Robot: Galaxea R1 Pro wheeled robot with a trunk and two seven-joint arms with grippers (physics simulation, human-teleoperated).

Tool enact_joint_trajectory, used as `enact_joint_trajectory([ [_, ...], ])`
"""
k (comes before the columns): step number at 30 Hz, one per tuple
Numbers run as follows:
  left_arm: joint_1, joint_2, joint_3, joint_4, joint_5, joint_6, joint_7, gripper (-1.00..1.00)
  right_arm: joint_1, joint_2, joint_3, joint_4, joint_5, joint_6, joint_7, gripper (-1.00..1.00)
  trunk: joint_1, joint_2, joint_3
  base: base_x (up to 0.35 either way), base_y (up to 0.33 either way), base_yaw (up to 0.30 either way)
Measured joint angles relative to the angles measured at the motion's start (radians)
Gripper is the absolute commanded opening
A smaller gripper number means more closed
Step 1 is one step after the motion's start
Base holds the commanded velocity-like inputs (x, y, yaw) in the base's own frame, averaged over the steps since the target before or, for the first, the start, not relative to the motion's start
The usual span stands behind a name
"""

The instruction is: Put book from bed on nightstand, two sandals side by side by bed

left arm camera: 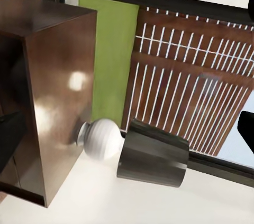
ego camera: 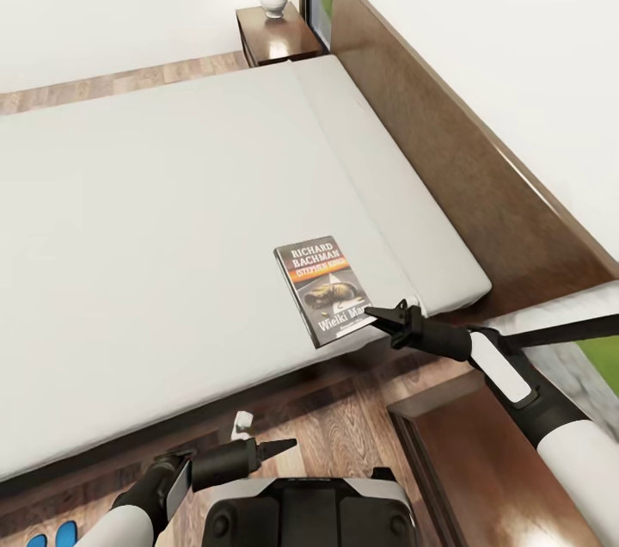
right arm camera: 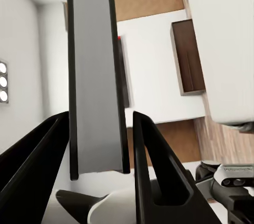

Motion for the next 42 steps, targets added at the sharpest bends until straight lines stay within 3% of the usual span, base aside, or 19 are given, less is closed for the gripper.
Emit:
enact_joint_trajectory([
  [4, 0.0, 0.002, 0.001, -0.005, 0.0, 0.0, -0.001, 1.0, 0.0, -0.001, 0.0, 0.008, 0.005, -0.001, -0.004, -1.0, 0.0, 0.0, 0.007, 0.0, 0.0, 0.0],
  [7, 0.0, 0.024, 0.003, -0.011, 0.0, 0.001, -0.005, 1.0, 0.0, -0.006, -0.001, 0.034, 0.037, -0.005, -0.005, -1.0, 0.0, 0.0, 0.011, 0.0, 0.0, 0.0],
  [8, 0.0, 0.042, 0.005, -0.013, -0.002, 0.001, -0.009, 1.0, 0.001, -0.012, -0.003, 0.103, 0.07, 0.007, -0.004, -1.0, 0.0, 0.0, 0.013, 0.0, 0.0, 0.0],
  [9, 0.0, 0.048, 0.003, -0.014, 0.0, 0.001, -0.009, 1.0, 0.001, -0.013, 0.001, 0.16, 0.144, -0.024, -0.001, -1.0, 0.0, 0.0, 0.015, 0.0, 0.0, 0.0],
  [10, 0.0, 0.055, 0.002, -0.014, 0.001, 0.001, -0.01, 1.0, 0.002, -0.015, -0.003, 0.222, 0.155, -0.014, -0.001, -1.0, 0.0, 0.0, 0.016, 0.0, 0.0, 0.0],
  [12, 0.0, 0.065, 0.002, -0.026, 0.002, 0.002, -0.011, 1.0, 0.002, -0.016, -0.003, 0.362, 0.226, -0.032, 0.001, -1.0, 0.0, 0.0, 0.02, 0.0, 0.0, 0.0],
  [14, 0.0, 0.072, 0.002, -0.051, 0.002, 0.003, -0.013, 1.0, 0.002, -0.016, -0.009, 0.437, 0.228, -0.049, 0.001, -1.0, 0.0, 0.0, 0.023, 0.0, 0.0, 0.0],
  [15, 0.0, 0.079, 0.002, -0.07, 0.002, 0.003, -0.016, 1.0, 0.002, -0.017, -0.005, 0.477, 0.252, -0.089, 0.002, -1.0, 0.0, 0.0, 0.024, 0.0, 0.0, 0.0],
  [18, 0.0, 0.104, 0.003, -0.101, 0.002, 0.007, -0.031, 1.0, 0.002, -0.018, -0.005, 0.563, 0.258, -0.169, 0.003, -1.0, 0.0, 0.0, 0.029, 0.0, 0.0, 0.0],
  [23, 0.0, 0.198, 0.004, -0.116, 0.001, 0.024, -0.137, 1.0, 0.002, -0.018, -0.005, 0.651, 0.282, -0.223, 0.003, -1.0, 0.0, 0.0, 0.038, 0.0, 0.0, 0.0],
  [27, 0.0, 0.261, 0.002, -0.111, -0.002, 0.02, -0.183, 1.0, 0.003, -0.018, -0.002, 0.694, 0.385, -0.231, 0.003, -1.0, 0.0, 0.0, 0.044, 0.0, 0.0, 0.0],
  [30, 0.0, 0.285, 0.001, -0.109, -0.002, 0.018, -0.183, 1.0, 0.003, -0.018, -0.005, 0.705, 0.405, -0.228, 0.003, -1.0, 0.0, 0.0, 0.049, 0.0, 0.0, 0.0],
  [34, 0.0, 0.292, 0.0, -0.108, -0.002, 0.017, -0.183, 1.0, 0.003, -0.018, -0.006, 0.709, 0.415, -0.242, 0.004, -1.0, 0.0, 0.0, 0.055, 0.0, 0.0, 0.0],
  [42, 0.0, 0.269, -0.003, -0.111, -0.004, 0.016, -0.183, 1.0, 0.004, -0.018, -0.005, 0.725, 0.419, -0.26, 0.003, -1.0, 0.0, 0.0, 0.069, 0.0, 0.0, 0.0],
])
